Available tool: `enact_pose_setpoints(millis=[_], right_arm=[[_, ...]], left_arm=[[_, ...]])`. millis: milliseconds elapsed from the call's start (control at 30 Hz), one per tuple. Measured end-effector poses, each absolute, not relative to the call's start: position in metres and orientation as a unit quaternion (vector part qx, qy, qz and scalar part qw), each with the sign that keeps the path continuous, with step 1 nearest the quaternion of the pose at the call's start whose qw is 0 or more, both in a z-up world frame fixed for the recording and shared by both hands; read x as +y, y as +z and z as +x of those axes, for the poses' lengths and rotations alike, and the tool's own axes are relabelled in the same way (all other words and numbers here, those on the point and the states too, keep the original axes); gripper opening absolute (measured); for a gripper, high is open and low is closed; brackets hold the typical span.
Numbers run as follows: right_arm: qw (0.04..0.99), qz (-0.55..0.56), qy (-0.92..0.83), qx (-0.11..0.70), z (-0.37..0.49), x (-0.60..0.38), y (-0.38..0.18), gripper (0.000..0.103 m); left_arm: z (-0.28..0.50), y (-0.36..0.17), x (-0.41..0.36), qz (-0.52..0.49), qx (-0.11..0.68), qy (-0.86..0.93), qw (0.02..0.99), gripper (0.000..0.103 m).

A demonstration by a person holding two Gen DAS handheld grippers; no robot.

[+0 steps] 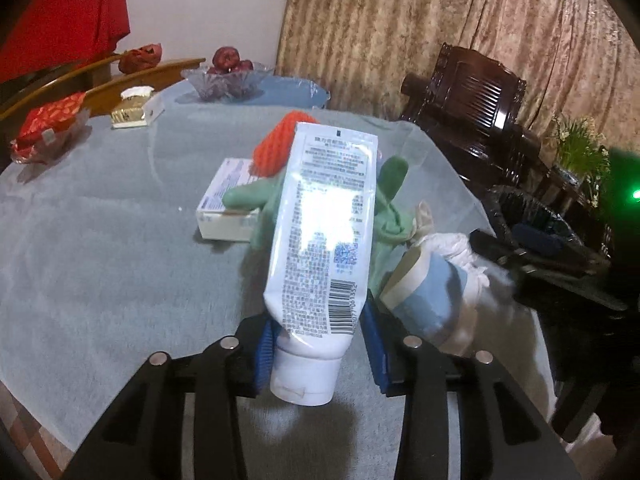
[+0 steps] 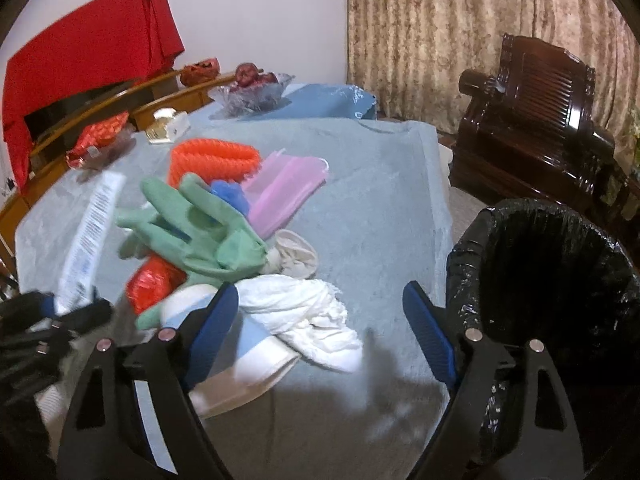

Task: Collect trash
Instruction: 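Grasp the white crumpled tissue with the right gripper while the left holds the tube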

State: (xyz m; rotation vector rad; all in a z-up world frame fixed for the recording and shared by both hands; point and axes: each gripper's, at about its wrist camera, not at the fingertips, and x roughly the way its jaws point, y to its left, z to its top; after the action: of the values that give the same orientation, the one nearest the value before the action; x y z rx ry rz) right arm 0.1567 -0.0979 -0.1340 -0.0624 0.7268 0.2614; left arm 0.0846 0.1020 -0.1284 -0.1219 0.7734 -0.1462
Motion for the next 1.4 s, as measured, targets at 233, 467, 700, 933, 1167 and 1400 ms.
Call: enact_pose_setpoints(millis=[233,467,700,933,1167,1400], right_arm=[[0.914,-0.042,0.126,0.383,0.173,-0.096,-0.156,0.076],[0.905,-0.027,0.142,0.401,0.181,-0.096,-0.165,0.068],[0.890,-0.013,0.193,0.412,0.181,-0.093,-0.163,0.030],[0.902,-0.007,0.197,0.384,0.170,-0.101,-0.139,0.019],[0.923,0.003,0.194,0.332,0.158,-0.117,-0.094,0.019],[0.942,0.008,0.179,0.284,0.145,-0.142,-0.054,0.019]], left_arm=[[0.095,-0.128,0.098,-0.065,0.372,-0.071,0.923,0.039],[0.105,-0.135,0.091,-0.057,0.376,-0.065,0.922,0.039],[0.107,-0.135,0.088,-0.049,0.373,-0.061,0.924,0.038],[0.102,-0.121,0.085,-0.045,0.356,-0.063,0.931,0.038],[0.100,-0.100,0.076,-0.043,0.334,-0.068,0.939,0.038],[0.100,-0.078,0.056,-0.033,0.312,-0.087,0.945,0.038]])
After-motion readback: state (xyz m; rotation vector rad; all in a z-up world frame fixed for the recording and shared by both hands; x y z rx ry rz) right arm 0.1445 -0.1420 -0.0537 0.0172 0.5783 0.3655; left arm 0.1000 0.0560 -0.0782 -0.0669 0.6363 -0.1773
